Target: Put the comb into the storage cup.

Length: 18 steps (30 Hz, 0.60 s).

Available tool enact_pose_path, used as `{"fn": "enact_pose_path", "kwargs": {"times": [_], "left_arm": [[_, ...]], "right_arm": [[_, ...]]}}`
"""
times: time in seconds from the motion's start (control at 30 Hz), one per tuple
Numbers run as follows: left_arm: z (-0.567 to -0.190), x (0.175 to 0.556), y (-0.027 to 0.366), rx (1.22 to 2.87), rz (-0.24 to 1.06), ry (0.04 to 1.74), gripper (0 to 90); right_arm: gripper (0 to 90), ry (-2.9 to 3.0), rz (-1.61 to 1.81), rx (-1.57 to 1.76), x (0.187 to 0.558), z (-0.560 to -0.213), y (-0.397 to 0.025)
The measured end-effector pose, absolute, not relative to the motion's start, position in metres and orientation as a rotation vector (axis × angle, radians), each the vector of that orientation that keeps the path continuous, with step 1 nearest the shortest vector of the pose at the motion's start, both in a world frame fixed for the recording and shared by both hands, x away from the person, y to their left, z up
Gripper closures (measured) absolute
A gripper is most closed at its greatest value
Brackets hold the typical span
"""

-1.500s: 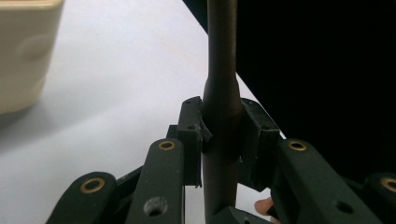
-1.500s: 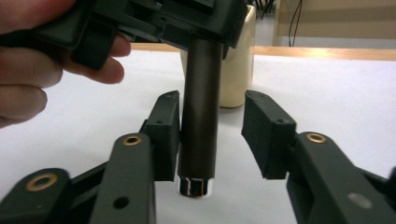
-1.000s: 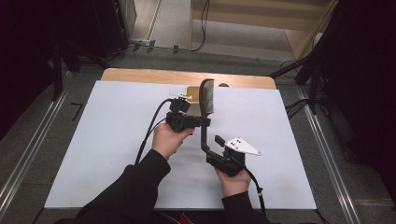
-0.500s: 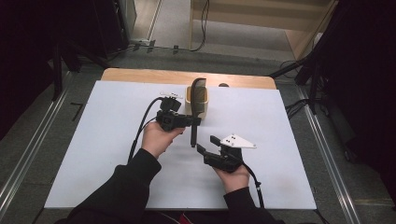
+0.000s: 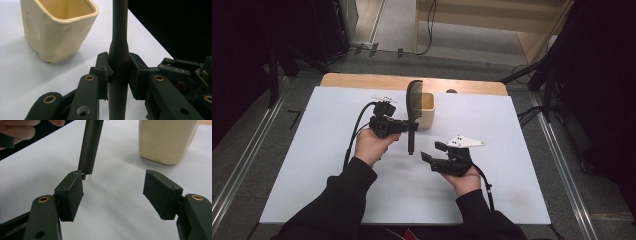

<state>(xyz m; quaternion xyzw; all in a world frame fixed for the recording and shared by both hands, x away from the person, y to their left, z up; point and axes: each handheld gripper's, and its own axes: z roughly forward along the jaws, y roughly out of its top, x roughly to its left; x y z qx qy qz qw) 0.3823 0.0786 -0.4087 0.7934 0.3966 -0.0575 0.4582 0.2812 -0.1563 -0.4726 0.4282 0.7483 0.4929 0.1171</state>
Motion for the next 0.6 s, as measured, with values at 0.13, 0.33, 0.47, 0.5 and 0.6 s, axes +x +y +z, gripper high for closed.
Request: {"fn": "enact_pose_path", "kwargs": {"times": [0.13,0.33,0.47,0.5,0.6], "left_arm": [[-0.407,0.382,0.081,1.953,-0.136,0.974,72.7],[-0.405,0.380,0.086,1.952,-0.124,0.968,72.8],[-0.405,0.381,0.087,1.953,-0.122,0.969,72.8],[-0.405,0.381,0.088,1.953,-0.122,0.964,72.8],[-0.405,0.380,0.090,1.960,-0.114,0.955,72.8]], "right_arm": [[28.2,2.248,1.460,1.232,0.284,-0.475,-0.156],[28.1,2.332,1.386,1.190,0.286,-0.477,-0.158],[28.0,2.364,1.334,1.163,0.285,-0.476,-0.162],[28.0,2.365,1.307,1.167,0.285,-0.476,-0.163],[28.0,2.387,1.290,1.157,0.284,-0.473,-0.168]]}}
